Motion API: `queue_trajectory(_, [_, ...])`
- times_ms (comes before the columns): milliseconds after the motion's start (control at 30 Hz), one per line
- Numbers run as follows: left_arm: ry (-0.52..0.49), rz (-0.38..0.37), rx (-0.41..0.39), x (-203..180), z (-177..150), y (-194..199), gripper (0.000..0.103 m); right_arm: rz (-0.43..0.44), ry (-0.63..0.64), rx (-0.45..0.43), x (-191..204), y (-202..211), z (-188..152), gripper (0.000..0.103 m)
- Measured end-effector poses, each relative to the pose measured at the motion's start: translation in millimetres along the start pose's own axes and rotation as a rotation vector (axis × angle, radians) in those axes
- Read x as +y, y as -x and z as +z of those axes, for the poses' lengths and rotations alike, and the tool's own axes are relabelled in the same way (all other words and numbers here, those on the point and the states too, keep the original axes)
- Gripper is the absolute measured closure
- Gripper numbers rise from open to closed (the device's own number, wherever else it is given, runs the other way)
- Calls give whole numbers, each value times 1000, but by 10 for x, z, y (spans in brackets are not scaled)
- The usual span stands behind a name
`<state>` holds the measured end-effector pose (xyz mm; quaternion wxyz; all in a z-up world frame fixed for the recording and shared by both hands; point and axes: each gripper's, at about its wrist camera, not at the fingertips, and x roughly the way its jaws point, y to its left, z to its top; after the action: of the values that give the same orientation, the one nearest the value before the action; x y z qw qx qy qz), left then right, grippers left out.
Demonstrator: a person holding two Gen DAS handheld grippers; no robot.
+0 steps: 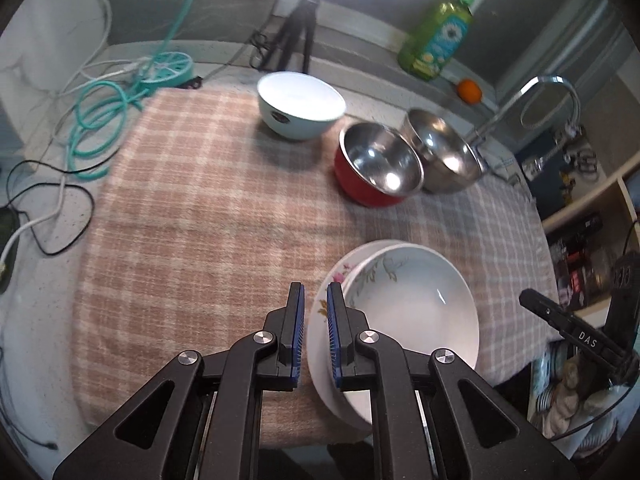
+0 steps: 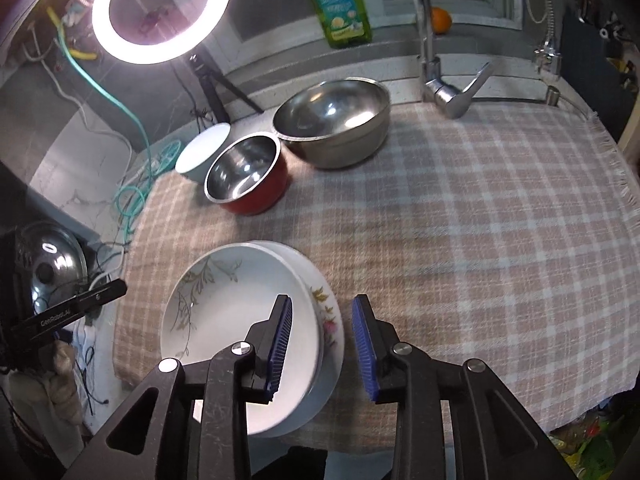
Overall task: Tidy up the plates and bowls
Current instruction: 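Open both tools and lift them away from the plate stack, then move both tools to the rim of the large steel bowl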
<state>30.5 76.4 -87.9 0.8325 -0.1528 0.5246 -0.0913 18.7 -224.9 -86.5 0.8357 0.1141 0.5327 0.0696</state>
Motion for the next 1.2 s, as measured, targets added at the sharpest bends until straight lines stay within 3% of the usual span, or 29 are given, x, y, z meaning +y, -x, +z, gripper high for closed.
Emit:
queue_trajectory(200, [73, -24, -26, 73, -107, 65, 93, -24, -10, -49, -145, 110, 41, 74])
queue_trajectory(600, [82, 18, -90, -141, -170, 228, 93, -50, 80, -102, -299, 318, 125, 74])
queue_trajectory(833, [59, 15, -108, -412, -153, 146, 93, -81, 149, -124, -380, 386, 162, 68])
queue_trajectory(1200, [-28, 1, -87, -811, 42, -119, 93, -90, 142, -122, -581, 311, 273, 68])
